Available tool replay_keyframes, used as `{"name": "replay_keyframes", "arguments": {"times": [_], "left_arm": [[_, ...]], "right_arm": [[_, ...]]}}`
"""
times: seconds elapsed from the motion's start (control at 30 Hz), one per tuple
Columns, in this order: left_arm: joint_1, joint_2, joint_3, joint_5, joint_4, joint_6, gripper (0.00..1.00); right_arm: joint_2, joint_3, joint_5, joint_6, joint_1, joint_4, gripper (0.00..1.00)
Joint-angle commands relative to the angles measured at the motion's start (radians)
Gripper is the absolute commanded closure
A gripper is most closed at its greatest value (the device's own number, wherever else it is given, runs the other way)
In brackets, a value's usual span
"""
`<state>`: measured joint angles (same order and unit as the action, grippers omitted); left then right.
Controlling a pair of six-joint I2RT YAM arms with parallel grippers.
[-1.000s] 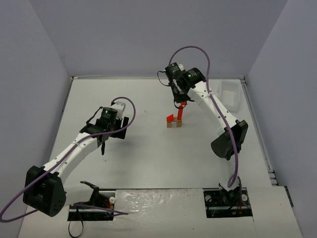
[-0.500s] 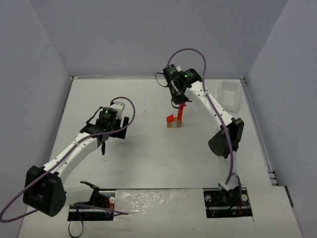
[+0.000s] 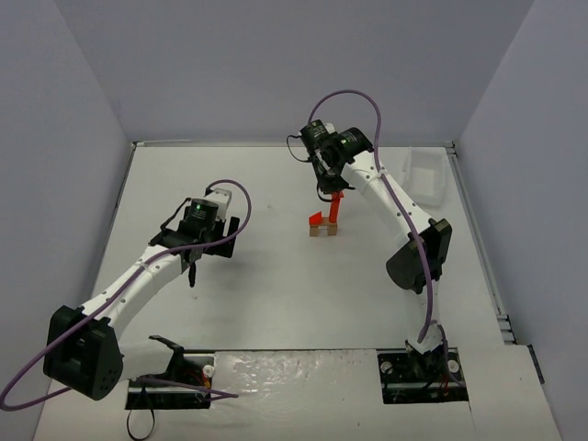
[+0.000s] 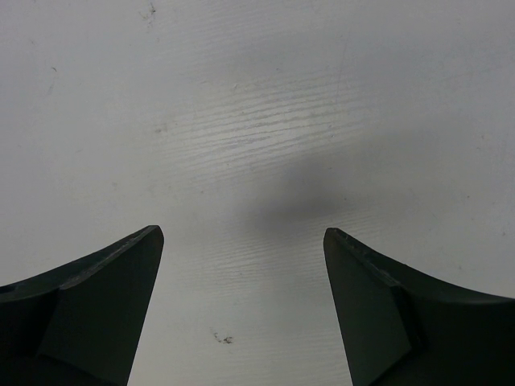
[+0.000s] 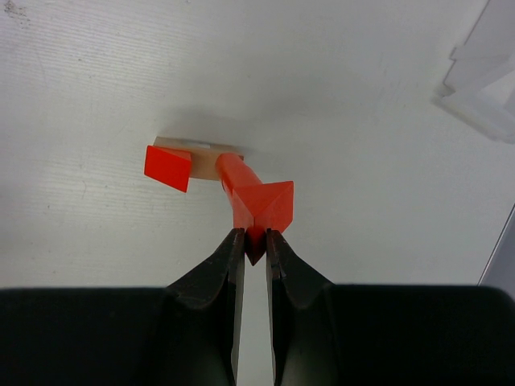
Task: Build the wood block tower
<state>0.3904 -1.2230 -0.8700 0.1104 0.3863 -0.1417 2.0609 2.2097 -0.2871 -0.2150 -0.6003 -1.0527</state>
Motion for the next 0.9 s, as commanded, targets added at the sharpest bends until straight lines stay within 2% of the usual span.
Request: {"name": "replay_keyframes", "arguments": {"times": [0.0,0.87], "left_arm": [[-0.005,0.006,-0.021,0.014,-0.044,-0.009,0.22],[-0.005,0.014,-0.021,0.015,-0.040,-0.014,0.22]], "right_arm": [[-0.023,0.010,-0.012,-0.007,-0.010,-0.013,1.00],[-0.033,-0.024,-0.039,-0.037,-0.013,-0.013,1.00]]}}
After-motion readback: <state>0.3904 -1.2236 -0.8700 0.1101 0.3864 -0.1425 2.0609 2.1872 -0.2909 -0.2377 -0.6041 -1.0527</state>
